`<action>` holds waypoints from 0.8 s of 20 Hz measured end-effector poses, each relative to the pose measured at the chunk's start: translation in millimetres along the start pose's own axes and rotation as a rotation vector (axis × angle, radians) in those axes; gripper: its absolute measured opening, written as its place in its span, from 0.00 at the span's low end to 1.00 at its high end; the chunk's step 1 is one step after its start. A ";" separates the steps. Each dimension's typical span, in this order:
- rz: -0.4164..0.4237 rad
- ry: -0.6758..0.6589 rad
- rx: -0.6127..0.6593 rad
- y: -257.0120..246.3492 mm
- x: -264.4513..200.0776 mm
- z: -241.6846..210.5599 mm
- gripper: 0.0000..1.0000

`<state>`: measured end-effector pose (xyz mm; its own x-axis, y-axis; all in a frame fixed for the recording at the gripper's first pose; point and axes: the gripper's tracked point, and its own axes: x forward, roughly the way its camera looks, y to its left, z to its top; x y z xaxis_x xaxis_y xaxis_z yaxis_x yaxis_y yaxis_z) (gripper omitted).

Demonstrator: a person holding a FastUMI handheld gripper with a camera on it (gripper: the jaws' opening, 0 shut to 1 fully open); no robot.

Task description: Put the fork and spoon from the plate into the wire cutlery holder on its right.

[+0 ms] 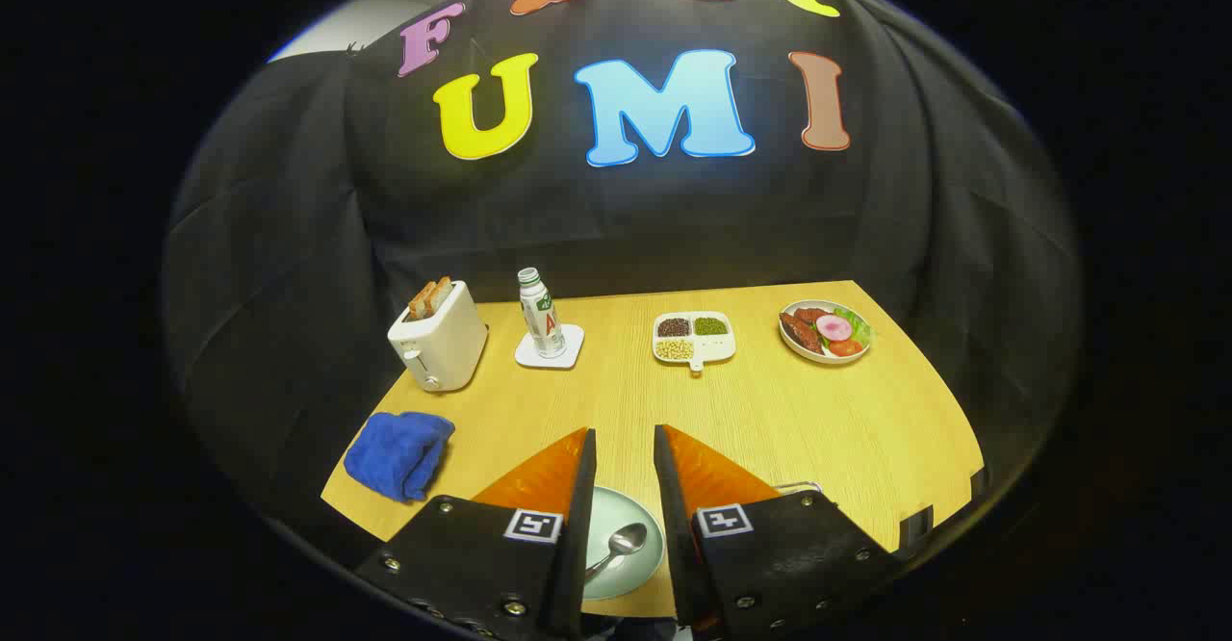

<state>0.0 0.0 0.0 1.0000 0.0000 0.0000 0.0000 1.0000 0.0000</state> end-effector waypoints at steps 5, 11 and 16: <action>-0.010 0.009 0.003 -3.0 -0.8 -3.1 0.36; -0.011 0.031 0.010 -1.9 1.7 -10.9 0.36; 0.001 0.083 0.025 2.7 8.3 -24.8 0.36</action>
<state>8.3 2.7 -24.8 0.9966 0.0025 -0.0828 -0.0004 0.9997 0.0250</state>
